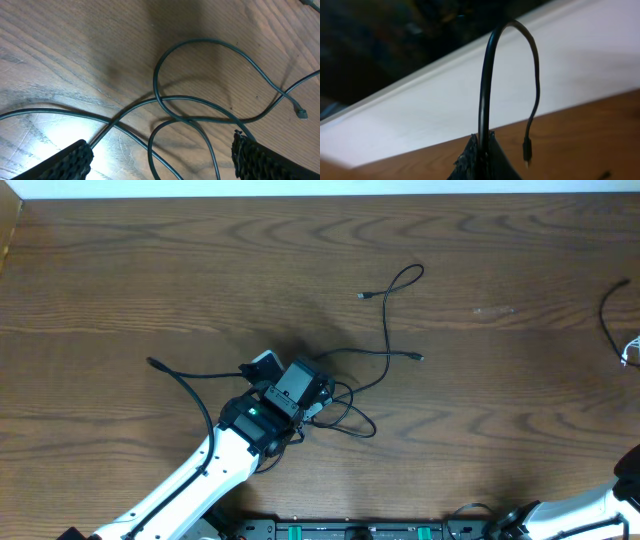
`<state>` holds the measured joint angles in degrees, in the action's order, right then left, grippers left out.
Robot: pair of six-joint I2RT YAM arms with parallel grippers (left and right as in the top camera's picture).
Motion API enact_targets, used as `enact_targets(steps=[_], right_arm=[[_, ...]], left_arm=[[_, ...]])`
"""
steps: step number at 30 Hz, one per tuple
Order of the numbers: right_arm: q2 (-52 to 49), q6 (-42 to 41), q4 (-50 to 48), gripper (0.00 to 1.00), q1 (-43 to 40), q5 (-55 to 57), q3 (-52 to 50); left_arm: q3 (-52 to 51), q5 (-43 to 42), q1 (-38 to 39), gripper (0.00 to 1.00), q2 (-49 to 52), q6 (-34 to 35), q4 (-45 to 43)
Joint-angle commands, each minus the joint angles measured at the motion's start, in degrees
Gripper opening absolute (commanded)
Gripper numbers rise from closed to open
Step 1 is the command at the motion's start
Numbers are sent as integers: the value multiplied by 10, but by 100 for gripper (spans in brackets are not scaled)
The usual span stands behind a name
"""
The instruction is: Untangle cables
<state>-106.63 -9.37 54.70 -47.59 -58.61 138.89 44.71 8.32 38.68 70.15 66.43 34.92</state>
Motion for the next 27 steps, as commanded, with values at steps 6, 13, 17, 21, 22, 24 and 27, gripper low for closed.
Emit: enact_targets(steps=[6, 13, 17, 21, 22, 24, 27], right_arm=[[8, 59, 89, 1, 68, 184, 4], [-2, 69, 103, 1, 167, 477, -75], [-11, 51, 46, 1, 187, 518, -182], [-24, 52, 5, 1, 189, 506, -277], [-28, 52, -6, 1, 189, 509, -299], [-34, 52, -32, 4, 188, 510, -340], [-40, 52, -57, 21, 188, 510, -381]], left_arm=[[7, 14, -2, 91, 3, 3, 1], [7, 19, -2, 91, 3, 3, 1], [7, 18, -1, 91, 3, 3, 2], [7, 19, -2, 91, 3, 3, 1], [7, 19, -2, 91, 3, 3, 1], [7, 19, -2, 91, 3, 3, 1], [7, 19, -2, 91, 3, 3, 1]])
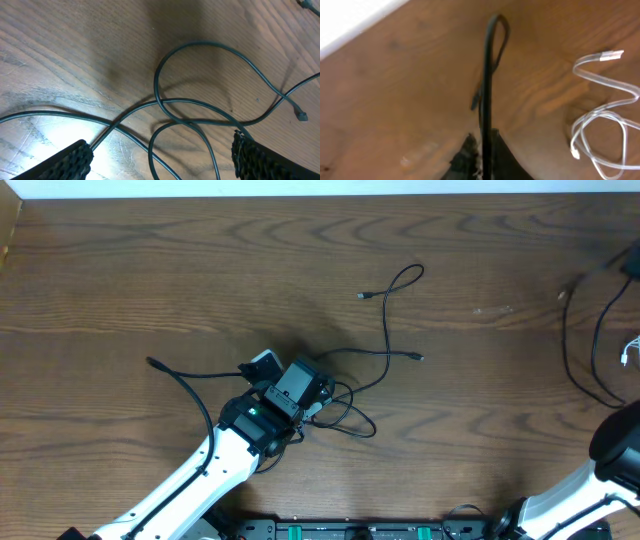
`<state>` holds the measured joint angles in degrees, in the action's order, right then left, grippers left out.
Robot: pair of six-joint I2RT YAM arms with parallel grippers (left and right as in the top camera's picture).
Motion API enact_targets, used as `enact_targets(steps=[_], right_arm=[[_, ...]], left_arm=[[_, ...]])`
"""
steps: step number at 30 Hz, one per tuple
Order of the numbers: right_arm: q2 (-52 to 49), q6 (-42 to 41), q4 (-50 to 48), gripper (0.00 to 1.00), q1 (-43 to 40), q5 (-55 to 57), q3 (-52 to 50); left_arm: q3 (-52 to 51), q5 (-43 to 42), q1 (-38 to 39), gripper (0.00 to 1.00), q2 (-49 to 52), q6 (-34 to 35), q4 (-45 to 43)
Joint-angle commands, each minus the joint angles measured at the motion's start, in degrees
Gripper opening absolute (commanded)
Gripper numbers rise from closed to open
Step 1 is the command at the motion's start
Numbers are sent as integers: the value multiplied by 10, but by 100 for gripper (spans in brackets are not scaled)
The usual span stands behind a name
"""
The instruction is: Untangle cables
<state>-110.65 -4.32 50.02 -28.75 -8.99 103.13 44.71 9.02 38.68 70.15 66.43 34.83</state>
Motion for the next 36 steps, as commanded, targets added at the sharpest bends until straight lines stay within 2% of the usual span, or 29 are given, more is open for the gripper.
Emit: enact_targets(steps=[1, 8, 10, 12, 13, 19, 23, 30, 33, 36], right_arm=[[0, 1, -17, 25, 0, 14, -33], [2, 1, -31, 54, 0, 33, -49], [2, 0, -30, 70, 0, 33, -49], [2, -14, -29, 95, 0, 30, -49], [2, -17, -30, 99, 0, 21, -49], [16, -19, -31, 99, 1, -135, -34], [39, -19, -46, 99, 17, -237, -33], [68, -15, -12, 99, 115, -248, -33], [67, -3, 22, 99, 183, -240, -37], [65, -11, 66, 99, 262, -212, -43]], left_arm=[[7, 12, -2, 91, 3, 3, 2], [7, 12, -2, 91, 3, 3, 2], [7, 12, -2, 91, 3, 3, 2], [7, 11, -1, 91, 3, 3, 2], [7, 11, -1, 91, 3, 3, 2], [7, 21, -2, 91, 3, 0, 3], [9, 41, -7, 91, -2, -55, 5], [24, 44, -43, 95, -65, -174, 11], [27, 63, -81, 96, -109, -174, 35], [27, 63, -143, 96, -157, -132, 85]])
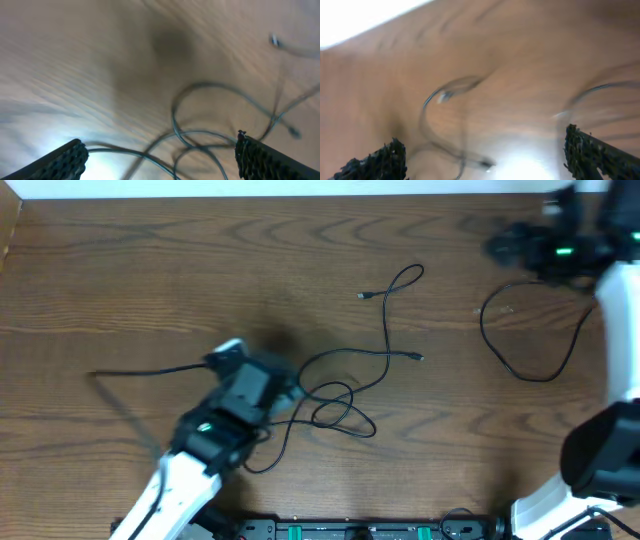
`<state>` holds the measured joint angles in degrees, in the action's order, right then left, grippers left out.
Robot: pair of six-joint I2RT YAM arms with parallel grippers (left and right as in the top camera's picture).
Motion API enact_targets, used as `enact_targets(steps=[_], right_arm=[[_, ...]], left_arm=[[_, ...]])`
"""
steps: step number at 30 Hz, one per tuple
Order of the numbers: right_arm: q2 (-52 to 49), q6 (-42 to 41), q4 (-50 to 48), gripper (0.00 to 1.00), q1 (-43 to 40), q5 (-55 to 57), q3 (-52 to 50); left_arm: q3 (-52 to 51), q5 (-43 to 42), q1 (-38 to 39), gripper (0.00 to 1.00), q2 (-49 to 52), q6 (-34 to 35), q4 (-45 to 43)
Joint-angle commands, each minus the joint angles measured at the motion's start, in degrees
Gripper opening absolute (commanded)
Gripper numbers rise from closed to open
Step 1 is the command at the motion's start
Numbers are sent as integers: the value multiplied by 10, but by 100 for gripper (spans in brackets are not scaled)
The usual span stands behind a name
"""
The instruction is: Untangle cables
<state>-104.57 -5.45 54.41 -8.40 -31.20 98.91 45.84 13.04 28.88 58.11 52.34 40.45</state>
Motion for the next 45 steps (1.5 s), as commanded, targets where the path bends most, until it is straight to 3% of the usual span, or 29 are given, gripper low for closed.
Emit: enact_targets(steps=[1, 6, 10, 16, 25, 34, 38, 41, 43, 45], right_arm=[[4, -3, 34, 99, 84, 18, -5], [4, 6, 45, 99, 221, 33, -59], [4, 15, -7, 99, 327, 156, -131], [4, 107, -70, 99, 456, 177, -188], [-16, 132, -149, 99, 569, 264, -243], [-72, 148, -202, 97, 649, 376, -268], [-109, 148, -209, 87, 659, 409, -268], [-116, 148, -201, 70, 664, 407, -268], [-117, 148, -198, 53, 666, 405, -268], [-117, 147, -198, 16, 667, 397, -268]], left_arm=[[16, 22, -63, 96, -48, 23, 47], [15, 10, -153, 96, -101, 70, 133], [15, -8, -188, 96, -111, 71, 155], [15, -5, -213, 97, -110, 72, 179], [15, -3, -276, 97, -110, 99, 230], [15, -3, -291, 97, -110, 99, 239], [15, -3, -291, 96, -110, 97, 251], [15, 0, -291, 96, -110, 96, 261], [15, 2, -291, 96, -110, 97, 264], [15, 2, -291, 96, -110, 97, 264]])
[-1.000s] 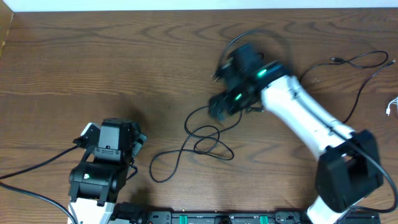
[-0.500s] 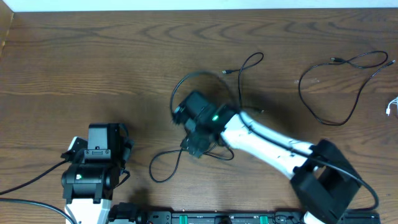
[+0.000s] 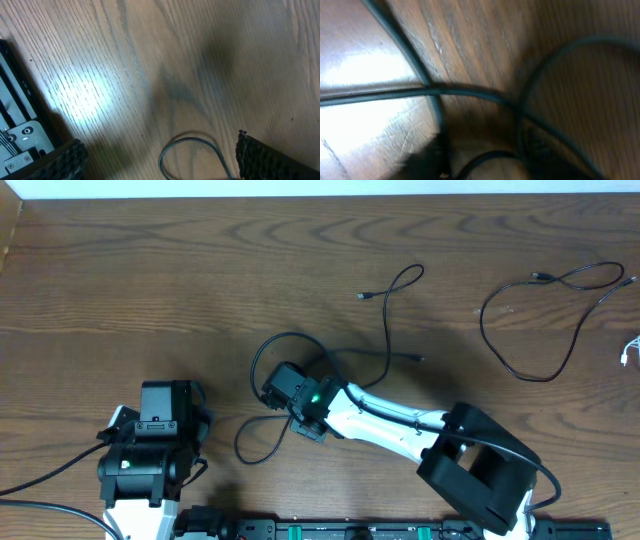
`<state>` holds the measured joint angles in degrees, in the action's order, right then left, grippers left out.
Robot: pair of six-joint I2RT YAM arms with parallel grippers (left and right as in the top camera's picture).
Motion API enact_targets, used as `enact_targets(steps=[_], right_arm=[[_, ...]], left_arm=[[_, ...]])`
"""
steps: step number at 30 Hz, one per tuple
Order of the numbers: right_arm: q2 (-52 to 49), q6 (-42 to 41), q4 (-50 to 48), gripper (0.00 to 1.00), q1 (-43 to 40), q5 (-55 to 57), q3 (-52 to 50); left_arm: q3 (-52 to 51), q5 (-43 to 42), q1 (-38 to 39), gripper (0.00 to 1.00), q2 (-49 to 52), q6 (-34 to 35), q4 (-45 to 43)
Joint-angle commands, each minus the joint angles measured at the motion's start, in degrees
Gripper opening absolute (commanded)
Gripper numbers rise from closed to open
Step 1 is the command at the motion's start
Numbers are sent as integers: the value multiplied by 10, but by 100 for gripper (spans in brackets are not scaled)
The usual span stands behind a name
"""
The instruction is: Untangle cables
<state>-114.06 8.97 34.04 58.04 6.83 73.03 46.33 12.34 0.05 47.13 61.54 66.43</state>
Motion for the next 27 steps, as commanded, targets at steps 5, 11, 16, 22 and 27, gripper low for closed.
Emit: enact_targets(steps=[5, 11, 16, 22, 27], right_arm=[[-16, -30, 11, 1, -5, 10, -7], [24, -43, 27, 1, -58, 10, 54], [45, -46, 68, 1, -140, 25, 193], [44, -47, 45, 1, -257, 38, 360], [44, -46, -20, 1, -344, 37, 407]], left_arm=[[10, 9, -3, 96, -1, 5, 4], [10, 8, -3, 97, 0, 5, 4], [9, 8, -3, 96, 0, 5, 4], [8, 7, -3, 96, 0, 5, 4], [8, 7, -3, 97, 0, 5, 4]])
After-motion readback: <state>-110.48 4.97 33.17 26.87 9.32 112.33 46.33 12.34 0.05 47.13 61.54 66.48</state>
